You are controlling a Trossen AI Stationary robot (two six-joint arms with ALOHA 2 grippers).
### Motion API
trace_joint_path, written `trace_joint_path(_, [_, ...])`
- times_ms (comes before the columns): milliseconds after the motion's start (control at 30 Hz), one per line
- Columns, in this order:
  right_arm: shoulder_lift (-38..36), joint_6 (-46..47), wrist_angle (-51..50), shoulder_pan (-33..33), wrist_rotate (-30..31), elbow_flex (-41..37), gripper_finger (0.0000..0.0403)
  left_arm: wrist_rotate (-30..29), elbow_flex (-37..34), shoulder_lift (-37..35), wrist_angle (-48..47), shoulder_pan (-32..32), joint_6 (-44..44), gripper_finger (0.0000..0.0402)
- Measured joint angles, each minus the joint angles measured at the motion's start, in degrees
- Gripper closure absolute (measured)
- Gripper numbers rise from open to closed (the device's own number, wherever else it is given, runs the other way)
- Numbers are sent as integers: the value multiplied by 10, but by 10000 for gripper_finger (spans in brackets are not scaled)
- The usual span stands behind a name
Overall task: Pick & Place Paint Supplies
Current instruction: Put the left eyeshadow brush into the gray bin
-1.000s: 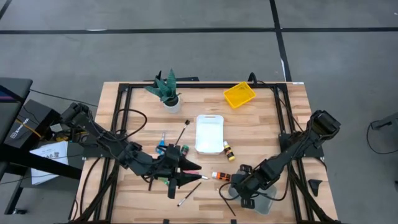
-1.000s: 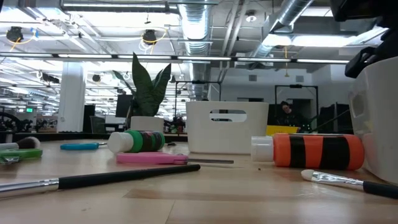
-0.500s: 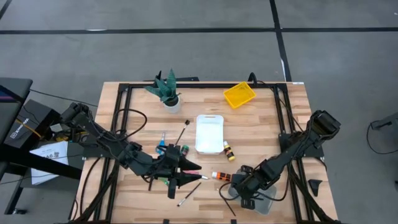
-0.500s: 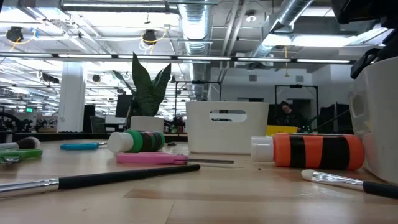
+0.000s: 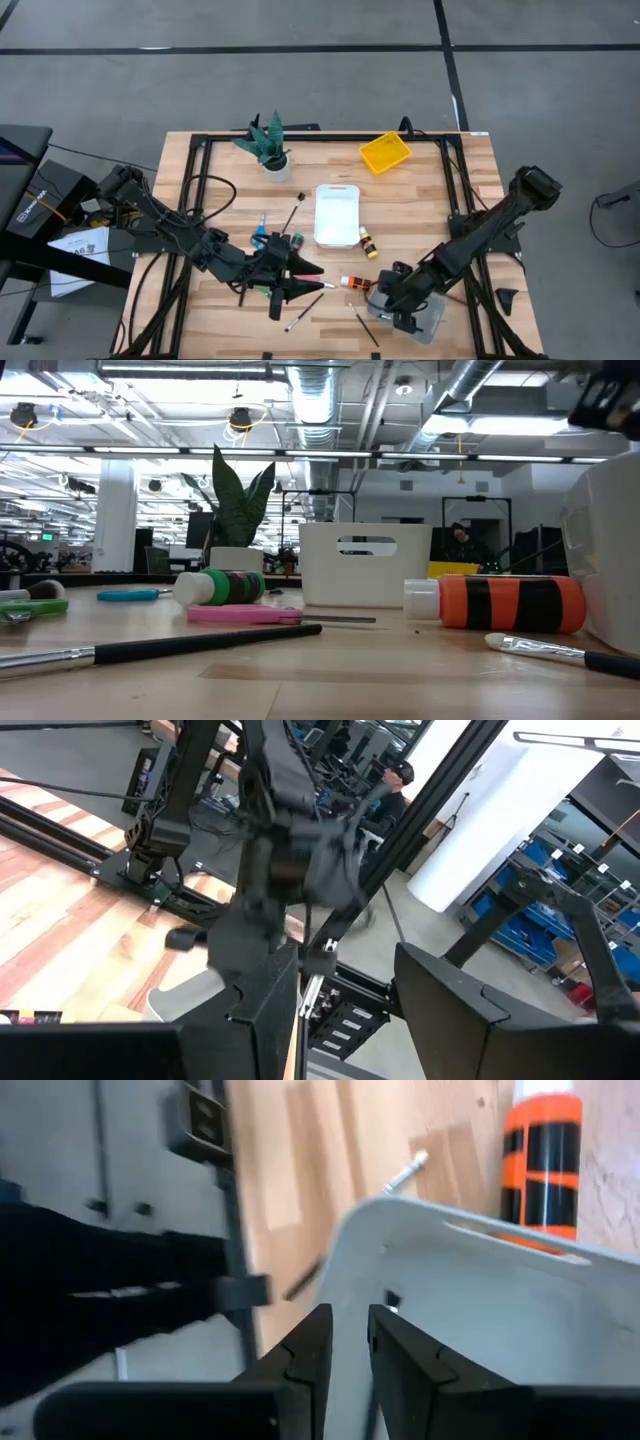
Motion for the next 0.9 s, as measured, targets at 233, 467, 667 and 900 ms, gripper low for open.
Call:
trace_joint_path(233, [-62, 5, 4, 0, 29, 0, 337, 0, 0, 0, -1, 0, 0, 238])
trace_joint_path(467, [-76, 6, 4, 0, 45, 0, 337, 0, 0, 0, -1, 0, 0, 238])
trace_joint_path(667, [-72, 13, 2, 0, 45, 0, 337, 0, 0, 0, -1, 0, 0, 238])
trace_joint_path(900, [-69, 15, 5, 1, 45, 0, 337, 65, 1, 5, -10, -9, -50, 238])
